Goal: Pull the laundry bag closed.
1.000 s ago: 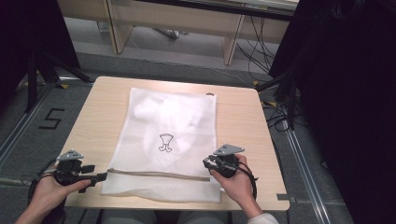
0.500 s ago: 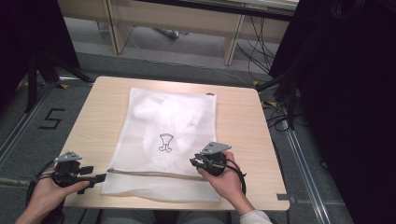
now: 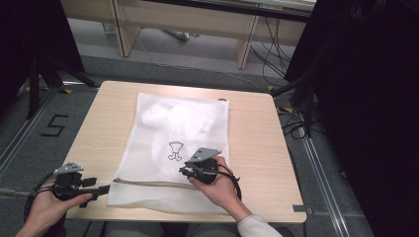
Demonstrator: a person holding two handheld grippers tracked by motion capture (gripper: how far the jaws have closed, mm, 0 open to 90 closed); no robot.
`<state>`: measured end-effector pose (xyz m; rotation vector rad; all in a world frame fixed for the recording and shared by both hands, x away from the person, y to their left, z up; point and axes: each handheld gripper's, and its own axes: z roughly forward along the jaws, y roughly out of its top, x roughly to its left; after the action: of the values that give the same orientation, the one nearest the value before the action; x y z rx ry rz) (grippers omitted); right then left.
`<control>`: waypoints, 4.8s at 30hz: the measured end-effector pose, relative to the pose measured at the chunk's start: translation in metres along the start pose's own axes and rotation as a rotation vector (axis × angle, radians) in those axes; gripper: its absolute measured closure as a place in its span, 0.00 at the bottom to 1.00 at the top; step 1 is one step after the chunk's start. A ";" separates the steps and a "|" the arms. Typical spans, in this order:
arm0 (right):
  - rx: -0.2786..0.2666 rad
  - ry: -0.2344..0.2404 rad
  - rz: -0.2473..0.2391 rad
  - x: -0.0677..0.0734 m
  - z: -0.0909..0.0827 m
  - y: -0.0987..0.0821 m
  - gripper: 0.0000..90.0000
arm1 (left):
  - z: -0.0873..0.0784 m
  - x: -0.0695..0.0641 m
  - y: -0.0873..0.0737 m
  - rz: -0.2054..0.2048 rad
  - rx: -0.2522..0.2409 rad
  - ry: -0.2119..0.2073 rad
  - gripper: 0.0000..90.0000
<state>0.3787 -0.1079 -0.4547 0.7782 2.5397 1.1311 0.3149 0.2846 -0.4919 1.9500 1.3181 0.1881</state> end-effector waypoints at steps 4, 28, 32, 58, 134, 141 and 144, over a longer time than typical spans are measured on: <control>-0.002 0.010 -0.018 0.006 0.007 0.006 0.78 | 0.001 -0.001 -0.002 -0.028 -0.017 0.007 0.35; 0.034 0.137 -0.112 0.055 0.062 0.049 0.86 | 0.000 0.000 -0.002 -0.004 0.016 -0.009 0.37; 0.041 0.151 -0.126 0.059 0.069 0.054 0.86 | 0.000 0.000 -0.002 -0.002 0.016 -0.008 0.37; 0.081 0.223 -0.152 0.091 0.118 0.083 0.87 | 0.001 -0.001 -0.002 -0.010 0.012 -0.020 0.38; 0.107 0.274 -0.173 0.100 0.124 0.111 0.92 | 0.027 -0.005 0.017 -0.083 0.031 -0.130 0.83; 0.107 0.274 -0.152 0.098 0.121 0.109 0.92 | 0.025 -0.007 0.020 -0.079 0.040 -0.142 0.95; 0.110 0.275 -0.151 0.097 0.118 0.109 0.92 | 0.024 -0.007 0.021 -0.092 0.040 -0.141 0.96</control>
<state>0.3891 0.0797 -0.4538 0.4717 2.8517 1.1241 0.3391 0.2625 -0.4931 1.8943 1.3234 -0.0201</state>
